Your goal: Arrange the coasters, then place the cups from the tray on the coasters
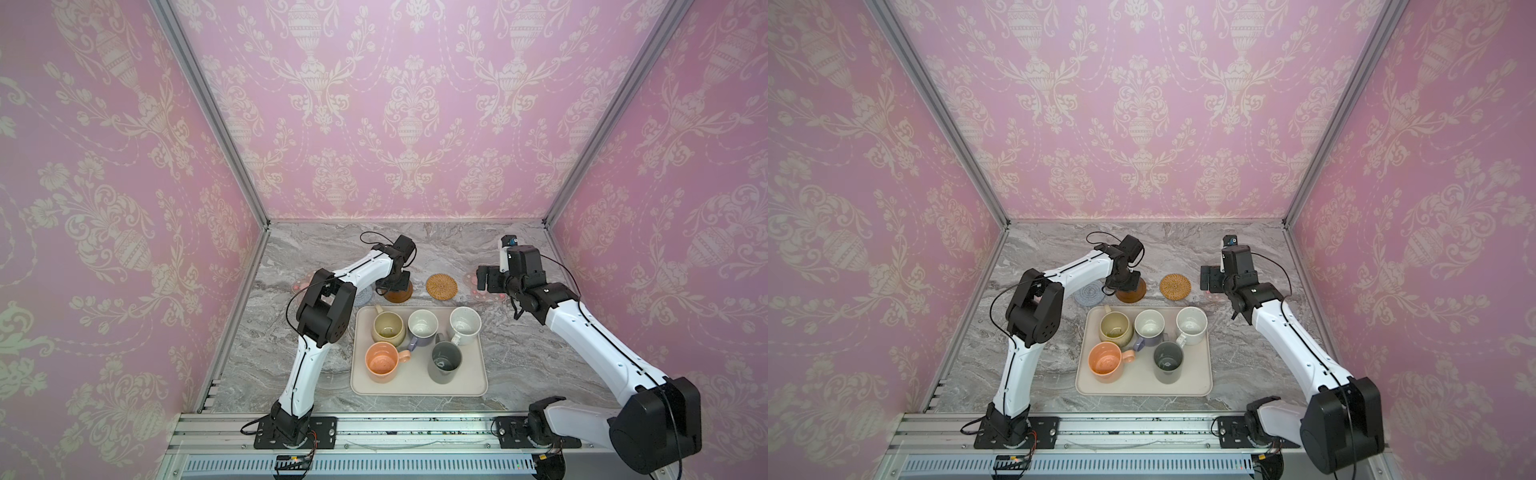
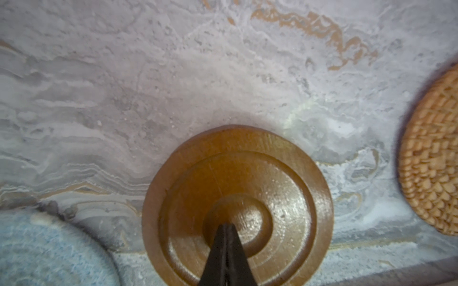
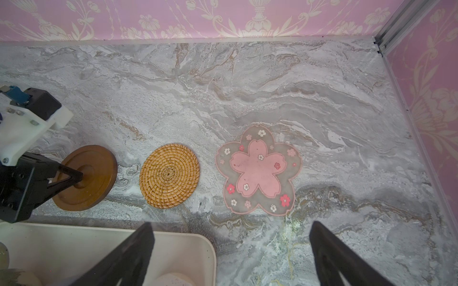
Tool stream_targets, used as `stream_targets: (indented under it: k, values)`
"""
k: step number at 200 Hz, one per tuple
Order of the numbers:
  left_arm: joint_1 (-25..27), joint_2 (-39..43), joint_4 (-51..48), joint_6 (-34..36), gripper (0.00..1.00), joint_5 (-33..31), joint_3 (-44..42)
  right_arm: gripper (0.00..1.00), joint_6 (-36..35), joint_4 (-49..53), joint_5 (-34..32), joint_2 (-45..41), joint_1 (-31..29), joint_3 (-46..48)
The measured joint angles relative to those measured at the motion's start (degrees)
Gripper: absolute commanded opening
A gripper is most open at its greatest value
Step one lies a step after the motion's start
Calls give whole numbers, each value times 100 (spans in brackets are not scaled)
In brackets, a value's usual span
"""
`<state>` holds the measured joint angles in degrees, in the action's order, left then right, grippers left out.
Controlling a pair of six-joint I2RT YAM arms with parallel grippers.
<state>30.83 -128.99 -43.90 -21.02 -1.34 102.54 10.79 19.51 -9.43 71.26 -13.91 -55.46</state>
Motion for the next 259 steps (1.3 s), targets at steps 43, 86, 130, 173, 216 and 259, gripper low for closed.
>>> stream_targets:
  k: [43, 86, 130, 173, 216, 259]
  values:
    - [-120, -26, 109, -173, 7, 39, 20, 99, 0, 42, -2, 92, -11, -90]
    - [-393, -210, 227, -313, 7, 48, 284, 99, 0, 94, -46, 96, -13, -105]
    - [-706, -675, 348, -490, 7, -37, 990, 99, 2, 114, -70, 162, -33, -111]
    - [-817, -1467, 330, -612, 7, -50, 2275, 99, 4, 234, -105, 179, -50, -144]
    - [-817, -2175, -26, -634, 12, -76, 3582, 99, 2, 334, -151, 190, -50, -170]
    - [-815, -2229, -367, -649, 11, -44, 3869, 99, 22, 400, -157, 190, -50, -170]
